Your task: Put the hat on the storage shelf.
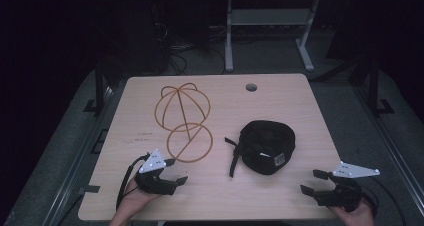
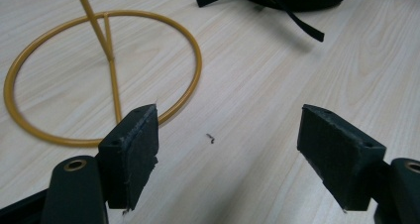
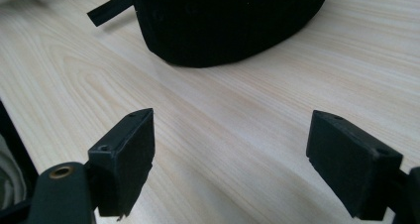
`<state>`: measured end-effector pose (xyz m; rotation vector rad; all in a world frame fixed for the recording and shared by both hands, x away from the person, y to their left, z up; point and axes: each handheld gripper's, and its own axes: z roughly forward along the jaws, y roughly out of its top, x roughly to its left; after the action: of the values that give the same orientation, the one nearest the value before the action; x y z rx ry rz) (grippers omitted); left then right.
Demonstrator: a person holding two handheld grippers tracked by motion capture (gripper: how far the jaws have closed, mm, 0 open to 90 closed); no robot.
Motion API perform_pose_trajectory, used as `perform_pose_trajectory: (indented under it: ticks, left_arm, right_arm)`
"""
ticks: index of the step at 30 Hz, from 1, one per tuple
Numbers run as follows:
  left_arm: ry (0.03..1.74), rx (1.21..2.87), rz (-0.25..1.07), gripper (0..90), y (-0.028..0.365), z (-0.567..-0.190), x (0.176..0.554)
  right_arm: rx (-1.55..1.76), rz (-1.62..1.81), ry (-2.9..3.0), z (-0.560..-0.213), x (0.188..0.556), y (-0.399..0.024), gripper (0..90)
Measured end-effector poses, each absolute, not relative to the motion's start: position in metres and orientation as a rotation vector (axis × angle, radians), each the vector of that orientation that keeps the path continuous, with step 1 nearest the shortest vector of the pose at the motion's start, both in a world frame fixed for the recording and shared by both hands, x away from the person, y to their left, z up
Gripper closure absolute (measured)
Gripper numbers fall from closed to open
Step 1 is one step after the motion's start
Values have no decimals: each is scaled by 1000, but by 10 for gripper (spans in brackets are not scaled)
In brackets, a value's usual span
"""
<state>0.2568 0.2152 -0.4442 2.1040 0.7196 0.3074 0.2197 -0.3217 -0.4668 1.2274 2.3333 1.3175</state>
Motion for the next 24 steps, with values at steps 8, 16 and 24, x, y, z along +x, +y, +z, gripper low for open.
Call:
perform_pose_trajectory:
  ticks: [8, 16, 24]
  left_arm:
    - [690, 2112, 314, 232, 212, -444, 254]
    - [671, 2108, 330, 202, 207, -439, 251]
    - [642, 2138, 307, 172, 191, -435, 249]
  right_arm:
    - [1234, 1346, 2324, -466, 220, -324, 183]
    - [1230, 1359, 2309, -464, 219, -324, 180]
    - [1216, 1345, 2328, -466, 220, -323, 177]
